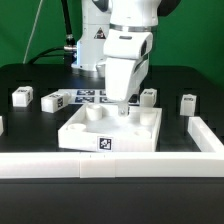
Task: Assemble one leg
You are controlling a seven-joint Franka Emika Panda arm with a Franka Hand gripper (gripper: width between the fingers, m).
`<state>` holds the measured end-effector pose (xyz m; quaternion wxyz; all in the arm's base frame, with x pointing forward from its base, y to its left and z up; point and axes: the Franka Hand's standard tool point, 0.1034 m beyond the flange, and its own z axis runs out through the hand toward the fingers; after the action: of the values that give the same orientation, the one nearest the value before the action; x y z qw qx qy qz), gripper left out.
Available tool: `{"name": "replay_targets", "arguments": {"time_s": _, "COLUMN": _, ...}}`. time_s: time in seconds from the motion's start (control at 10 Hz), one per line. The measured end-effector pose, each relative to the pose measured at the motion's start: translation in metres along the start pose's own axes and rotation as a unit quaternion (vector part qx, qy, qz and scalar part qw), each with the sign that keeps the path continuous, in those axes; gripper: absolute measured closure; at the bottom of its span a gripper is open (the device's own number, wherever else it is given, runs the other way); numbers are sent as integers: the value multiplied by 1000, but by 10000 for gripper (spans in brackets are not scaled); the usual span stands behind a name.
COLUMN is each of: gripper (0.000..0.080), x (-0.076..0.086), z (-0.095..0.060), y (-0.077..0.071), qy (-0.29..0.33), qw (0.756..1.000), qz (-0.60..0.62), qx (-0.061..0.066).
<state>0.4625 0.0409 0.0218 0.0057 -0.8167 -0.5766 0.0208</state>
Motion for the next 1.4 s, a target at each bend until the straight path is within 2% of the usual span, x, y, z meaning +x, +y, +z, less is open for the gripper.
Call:
{"name": "replay_targets", "arguments": {"time_s": 0.4, "gripper": 175, "x": 2, "z": 5, "y": 1, "qy": 0, "qw": 1000, "qz": 4, "qx": 3}}
{"name": "replay_targets", "arguments": {"time_s": 0.5, "gripper": 358, "x": 2, "z": 5, "y": 1, "qy": 0, "qw": 1000, "qz": 4, "qx": 3}}
{"name": "replay_targets", "arguments": {"time_s": 0.6, "gripper": 358, "x": 2, "z": 5, "y": 1, "qy": 0, "qw": 1000, "qz": 4, "qx": 3}}
{"name": "replay_targets", "arguments": {"time_s": 0.8, "gripper": 714, "x": 2, "z": 5, "y": 1, "qy": 0, "qw": 1000, "qz": 4, "qx": 3}}
{"name": "replay_targets", "arguments": {"time_s": 0.9, "gripper": 742, "x": 1, "z": 5, "y": 1, "qy": 0, "qw": 1000, "qz": 4, "qx": 3}}
{"name": "replay_targets", "arguments": {"time_s": 1.4, "gripper": 742, "x": 1, "z": 5, "y": 1, "qy": 0, "qw": 1000, "qz": 4, "qx": 3}}
